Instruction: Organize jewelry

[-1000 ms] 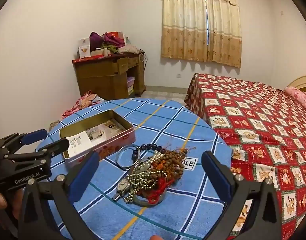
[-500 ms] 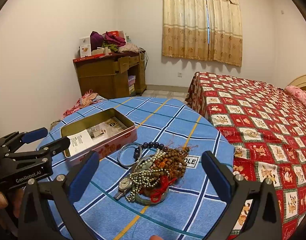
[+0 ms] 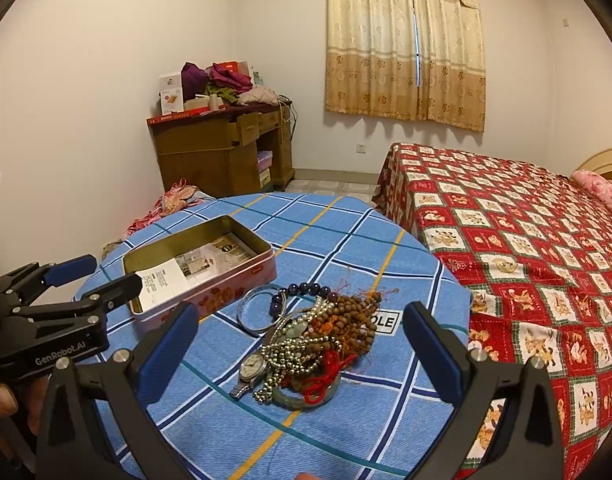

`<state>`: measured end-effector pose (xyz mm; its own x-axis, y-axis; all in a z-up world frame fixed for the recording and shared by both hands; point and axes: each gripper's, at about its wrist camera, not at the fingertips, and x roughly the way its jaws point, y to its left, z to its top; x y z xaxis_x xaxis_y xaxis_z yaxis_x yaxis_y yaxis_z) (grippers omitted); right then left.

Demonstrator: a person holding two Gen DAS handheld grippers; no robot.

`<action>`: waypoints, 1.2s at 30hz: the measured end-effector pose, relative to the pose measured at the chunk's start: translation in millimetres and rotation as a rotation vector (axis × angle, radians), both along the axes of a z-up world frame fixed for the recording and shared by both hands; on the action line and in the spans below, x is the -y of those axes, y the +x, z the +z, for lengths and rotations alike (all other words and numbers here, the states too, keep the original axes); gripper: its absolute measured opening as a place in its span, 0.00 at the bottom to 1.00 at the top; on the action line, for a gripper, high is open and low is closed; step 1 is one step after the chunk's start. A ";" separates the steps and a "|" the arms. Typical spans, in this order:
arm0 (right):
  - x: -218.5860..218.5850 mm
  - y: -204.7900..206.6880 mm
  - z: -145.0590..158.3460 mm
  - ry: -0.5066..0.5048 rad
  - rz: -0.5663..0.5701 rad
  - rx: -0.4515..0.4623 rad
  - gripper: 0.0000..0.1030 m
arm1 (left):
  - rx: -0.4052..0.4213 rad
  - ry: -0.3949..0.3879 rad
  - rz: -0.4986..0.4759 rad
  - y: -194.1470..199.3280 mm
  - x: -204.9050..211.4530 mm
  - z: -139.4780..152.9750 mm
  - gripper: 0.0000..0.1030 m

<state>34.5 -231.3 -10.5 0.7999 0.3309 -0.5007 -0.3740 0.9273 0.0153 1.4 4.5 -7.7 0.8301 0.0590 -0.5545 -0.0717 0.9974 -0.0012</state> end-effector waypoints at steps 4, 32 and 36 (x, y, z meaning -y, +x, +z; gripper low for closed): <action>0.3 2.2 -2.6 0.002 -0.004 -0.003 1.00 | -0.001 0.000 0.002 0.2 -0.3 -0.5 0.70; 0.9 3.7 -6.9 0.015 -0.006 -0.019 1.00 | -0.009 0.003 0.007 2.3 -0.2 -4.8 0.70; -0.6 3.0 -7.2 0.015 -0.005 -0.020 1.00 | -0.010 0.003 0.008 2.4 -0.1 -4.7 0.70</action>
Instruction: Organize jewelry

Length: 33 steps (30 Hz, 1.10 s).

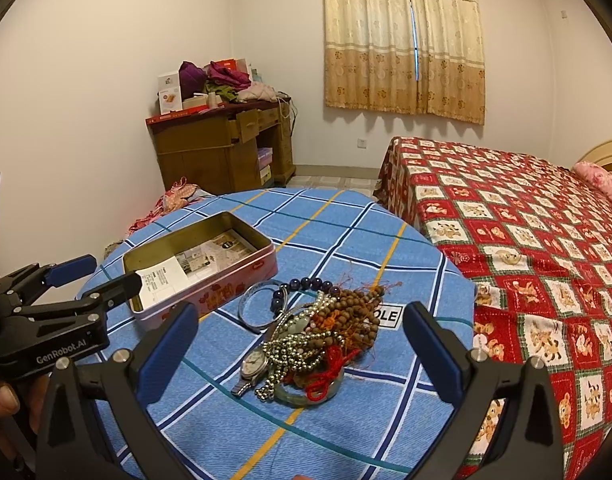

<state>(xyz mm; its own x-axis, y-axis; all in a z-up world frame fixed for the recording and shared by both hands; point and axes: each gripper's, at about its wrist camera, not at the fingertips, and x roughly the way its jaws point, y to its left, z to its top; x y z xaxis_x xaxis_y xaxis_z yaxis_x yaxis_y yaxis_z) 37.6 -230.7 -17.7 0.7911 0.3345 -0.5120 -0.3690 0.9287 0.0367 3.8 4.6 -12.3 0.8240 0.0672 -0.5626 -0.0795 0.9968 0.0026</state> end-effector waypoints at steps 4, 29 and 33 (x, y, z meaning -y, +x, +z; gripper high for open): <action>-0.2 -0.4 -0.3 0.000 0.001 -0.004 1.00 | -0.004 0.002 0.001 0.1 -0.4 -1.7 0.70; 27.7 26.4 -61.3 -0.070 -0.028 -0.153 0.74 | -0.100 0.004 -0.038 18.3 11.2 -48.3 0.70; 20.5 32.8 -71.8 -0.052 0.025 -0.201 0.65 | -0.104 0.006 -0.039 18.4 12.5 -52.0 0.70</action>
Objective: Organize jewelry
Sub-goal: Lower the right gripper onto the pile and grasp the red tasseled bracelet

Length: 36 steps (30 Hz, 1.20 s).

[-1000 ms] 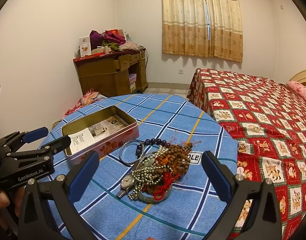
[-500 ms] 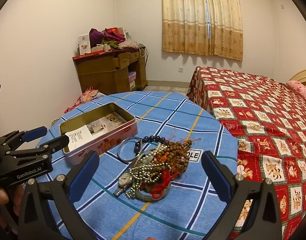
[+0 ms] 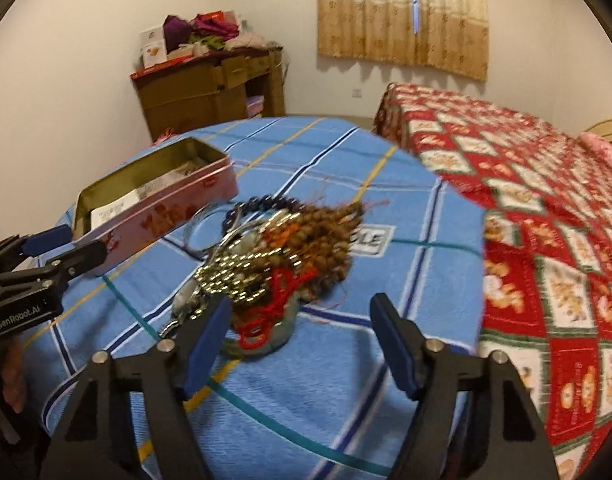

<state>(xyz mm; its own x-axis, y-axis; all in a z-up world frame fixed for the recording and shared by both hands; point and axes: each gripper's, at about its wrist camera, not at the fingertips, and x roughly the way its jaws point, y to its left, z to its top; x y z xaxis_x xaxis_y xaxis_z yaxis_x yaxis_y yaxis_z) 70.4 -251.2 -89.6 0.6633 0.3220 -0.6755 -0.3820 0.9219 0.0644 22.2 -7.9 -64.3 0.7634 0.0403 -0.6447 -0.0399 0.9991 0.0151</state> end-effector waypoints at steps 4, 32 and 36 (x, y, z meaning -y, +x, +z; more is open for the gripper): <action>-4.5 4.8 -9.6 0.037 0.043 -0.044 0.27 | 0.002 -0.009 -0.005 -0.5 -0.1 1.4 0.70; 15.3 9.4 6.3 0.044 0.036 0.020 0.23 | -0.026 0.025 -0.117 7.4 34.0 -3.8 0.70; 11.4 10.5 4.2 0.045 0.072 0.009 0.12 | -0.030 0.031 -0.143 10.4 41.3 -3.0 0.70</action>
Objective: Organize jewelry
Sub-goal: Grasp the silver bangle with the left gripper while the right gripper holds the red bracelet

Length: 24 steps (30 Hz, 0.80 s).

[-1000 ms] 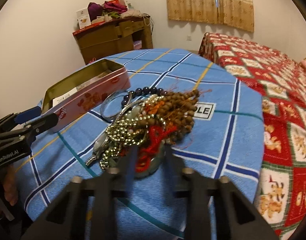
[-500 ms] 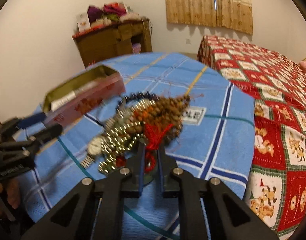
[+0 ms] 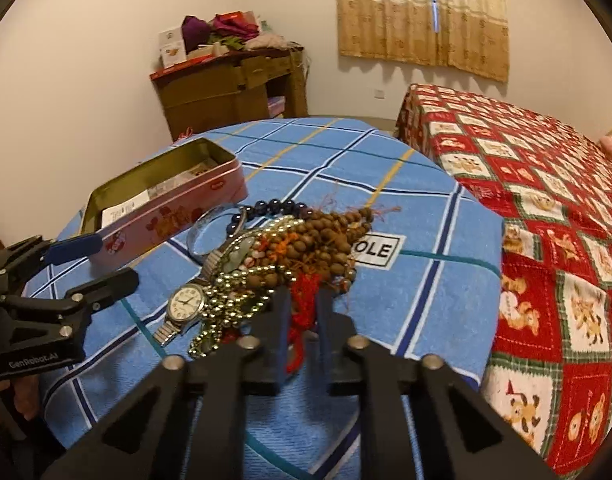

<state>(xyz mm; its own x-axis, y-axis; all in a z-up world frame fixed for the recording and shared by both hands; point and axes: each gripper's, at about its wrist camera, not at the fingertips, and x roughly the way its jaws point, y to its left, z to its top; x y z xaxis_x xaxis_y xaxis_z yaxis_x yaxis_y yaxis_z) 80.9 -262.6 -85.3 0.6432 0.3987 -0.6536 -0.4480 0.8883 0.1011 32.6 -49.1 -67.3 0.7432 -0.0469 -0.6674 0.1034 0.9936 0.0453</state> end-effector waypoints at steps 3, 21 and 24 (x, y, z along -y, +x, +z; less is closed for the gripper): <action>2.9 -0.7 4.0 0.026 0.005 0.009 0.09 | -0.003 -0.001 -0.015 3.2 3.2 1.0 0.70; 19.0 -1.8 38.8 0.226 -0.010 0.084 0.08 | -0.055 -0.043 -0.065 39.0 9.4 -3.9 0.50; 15.5 -2.6 35.4 0.216 -0.001 0.083 0.08 | -0.074 -0.037 -0.065 47.4 6.6 -7.2 0.50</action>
<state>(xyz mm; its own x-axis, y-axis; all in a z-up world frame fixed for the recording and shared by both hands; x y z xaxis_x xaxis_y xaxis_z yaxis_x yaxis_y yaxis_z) 78.3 -278.1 -49.9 0.6917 0.5228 -0.4983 -0.4618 0.8506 0.2514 80.0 -55.7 -74.5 0.6868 -0.1185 -0.7171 0.1689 0.9856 -0.0010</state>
